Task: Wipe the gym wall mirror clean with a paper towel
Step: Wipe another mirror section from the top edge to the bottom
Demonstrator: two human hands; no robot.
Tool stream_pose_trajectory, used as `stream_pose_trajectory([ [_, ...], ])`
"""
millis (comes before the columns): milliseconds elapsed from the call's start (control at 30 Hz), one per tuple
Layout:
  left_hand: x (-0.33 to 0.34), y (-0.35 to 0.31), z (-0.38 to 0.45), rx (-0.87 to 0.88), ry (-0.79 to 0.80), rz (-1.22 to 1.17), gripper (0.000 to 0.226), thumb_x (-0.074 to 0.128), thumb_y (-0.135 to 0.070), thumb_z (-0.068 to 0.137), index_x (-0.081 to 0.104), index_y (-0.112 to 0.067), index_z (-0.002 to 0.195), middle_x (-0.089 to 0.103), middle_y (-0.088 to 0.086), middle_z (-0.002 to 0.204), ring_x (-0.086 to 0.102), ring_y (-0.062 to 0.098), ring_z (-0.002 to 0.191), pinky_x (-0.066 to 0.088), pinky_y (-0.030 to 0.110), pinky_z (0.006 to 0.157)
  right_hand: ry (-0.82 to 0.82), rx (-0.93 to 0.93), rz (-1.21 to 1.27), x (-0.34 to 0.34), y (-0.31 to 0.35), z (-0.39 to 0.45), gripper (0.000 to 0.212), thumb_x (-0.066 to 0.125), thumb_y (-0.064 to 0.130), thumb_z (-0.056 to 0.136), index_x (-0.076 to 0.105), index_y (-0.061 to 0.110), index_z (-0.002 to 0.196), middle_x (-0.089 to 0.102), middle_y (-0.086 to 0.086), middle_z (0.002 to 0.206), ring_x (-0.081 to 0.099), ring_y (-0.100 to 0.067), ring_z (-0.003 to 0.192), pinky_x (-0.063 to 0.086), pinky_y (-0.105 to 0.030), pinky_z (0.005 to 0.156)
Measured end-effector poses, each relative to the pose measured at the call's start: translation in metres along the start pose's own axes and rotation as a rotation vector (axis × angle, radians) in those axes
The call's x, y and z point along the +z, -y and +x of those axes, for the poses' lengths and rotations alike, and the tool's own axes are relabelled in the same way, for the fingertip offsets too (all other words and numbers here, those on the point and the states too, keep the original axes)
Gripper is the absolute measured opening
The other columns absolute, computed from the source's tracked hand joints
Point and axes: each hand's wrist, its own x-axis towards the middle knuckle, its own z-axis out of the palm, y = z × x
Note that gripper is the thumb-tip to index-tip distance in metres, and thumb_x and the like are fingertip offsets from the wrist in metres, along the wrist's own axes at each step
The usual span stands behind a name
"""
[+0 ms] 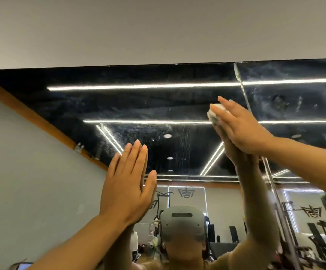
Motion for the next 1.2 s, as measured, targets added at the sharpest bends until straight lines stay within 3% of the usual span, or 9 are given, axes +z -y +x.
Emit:
stream_pose_trajectory([
  [67, -0.001, 0.0, 0.0, -0.007, -0.008, 0.01, 0.067, 0.019, -0.057, 0.1, 0.016, -0.025, 0.159, 0.009, -0.008, 0.167, -0.003, 0.005, 0.153, -0.007, 0.028, 0.123, -0.004, 0.079, -0.009, -0.001, 0.005, 0.033, 0.049, 0.038, 0.016, 0.108, 0.029, 0.017, 0.156, 0.017, -0.012, 0.165, 0.016, -0.035, 0.15, 0.01, -0.035, 0.12],
  [133, -0.002, -0.001, 0.0, -0.011, -0.014, 0.017, 0.067, 0.019, -0.057, 0.1, 0.018, -0.024, 0.159, 0.01, -0.007, 0.167, -0.003, 0.005, 0.153, -0.006, 0.028, 0.124, -0.051, 0.097, -0.049, 0.004, 0.013, 0.041, 0.051, 0.041, 0.01, 0.106, 0.031, 0.014, 0.155, 0.02, -0.014, 0.164, 0.019, -0.037, 0.149, 0.013, -0.04, 0.121],
  [233, -0.003, -0.002, 0.001, -0.013, 0.004, 0.026, 0.069, 0.019, -0.056, 0.1, 0.021, -0.022, 0.159, 0.012, -0.006, 0.167, 0.0, 0.007, 0.154, -0.005, 0.03, 0.124, -0.057, -0.012, -0.034, 0.016, 0.027, 0.009, 0.049, 0.039, 0.007, 0.106, 0.035, 0.014, 0.154, 0.025, -0.013, 0.163, 0.024, -0.038, 0.147, 0.014, -0.043, 0.122],
  [400, -0.005, -0.002, 0.001, -0.024, 0.029, 0.056, 0.07, 0.016, -0.057, 0.099, 0.018, -0.022, 0.16, 0.009, -0.006, 0.168, -0.002, 0.009, 0.154, -0.007, 0.029, 0.124, 0.019, -0.217, 0.029, 0.027, 0.067, -0.088, 0.049, 0.029, 0.028, 0.104, 0.041, 0.019, 0.151, 0.036, -0.008, 0.158, 0.031, -0.033, 0.143, 0.025, -0.046, 0.119],
  [567, -0.008, -0.003, 0.001, -0.011, 0.055, 0.043, 0.071, 0.013, -0.057, 0.098, 0.013, -0.021, 0.161, 0.004, -0.004, 0.168, -0.005, 0.011, 0.154, -0.013, 0.028, 0.122, 0.072, -0.333, 0.005, 0.038, 0.087, -0.148, 0.054, 0.042, 0.027, 0.098, 0.035, 0.023, 0.152, 0.034, -0.006, 0.159, 0.034, -0.032, 0.143, 0.042, -0.057, 0.108],
  [833, -0.016, 0.005, 0.0, 0.061, 0.113, 0.018, 0.073, 0.011, -0.058, 0.098, 0.004, -0.021, 0.16, -0.004, -0.003, 0.167, -0.01, 0.012, 0.154, -0.013, 0.03, 0.122, 0.073, -0.202, 0.007, 0.036, 0.094, -0.108, 0.049, 0.025, 0.042, 0.105, 0.028, 0.035, 0.153, 0.025, -0.004, 0.162, 0.022, -0.026, 0.148, 0.016, -0.045, 0.121],
  [1000, -0.012, 0.007, -0.001, 0.07, 0.1, 0.016, 0.07, 0.013, -0.057, 0.101, 0.004, -0.02, 0.16, -0.005, -0.003, 0.168, -0.013, 0.011, 0.153, -0.011, 0.034, 0.123, 0.07, -0.142, -0.004, 0.025, 0.087, -0.02, 0.051, 0.031, 0.035, 0.104, 0.039, 0.023, 0.152, 0.028, -0.016, 0.161, 0.026, -0.042, 0.146, 0.02, -0.051, 0.117],
  [1100, -0.011, 0.007, -0.001, 0.073, 0.089, 0.02, 0.07, 0.014, -0.056, 0.102, 0.007, -0.019, 0.16, -0.002, -0.002, 0.168, -0.01, 0.013, 0.154, -0.01, 0.034, 0.123, 0.016, -0.044, -0.035, 0.024, 0.08, 0.036, 0.053, 0.043, 0.012, 0.105, 0.032, 0.023, 0.156, 0.016, -0.014, 0.165, 0.013, -0.041, 0.151, 0.009, -0.051, 0.121],
  [1200, -0.011, 0.006, -0.002, 0.075, 0.09, 0.021, 0.07, 0.015, -0.055, 0.101, 0.009, -0.017, 0.16, 0.0, -0.001, 0.168, -0.007, 0.015, 0.154, -0.009, 0.035, 0.124, -0.014, 0.101, -0.076, 0.028, 0.09, 0.064, 0.063, 0.046, 0.006, 0.1, 0.025, 0.023, 0.158, 0.011, -0.013, 0.166, 0.008, -0.039, 0.151, 0.005, -0.051, 0.121],
])
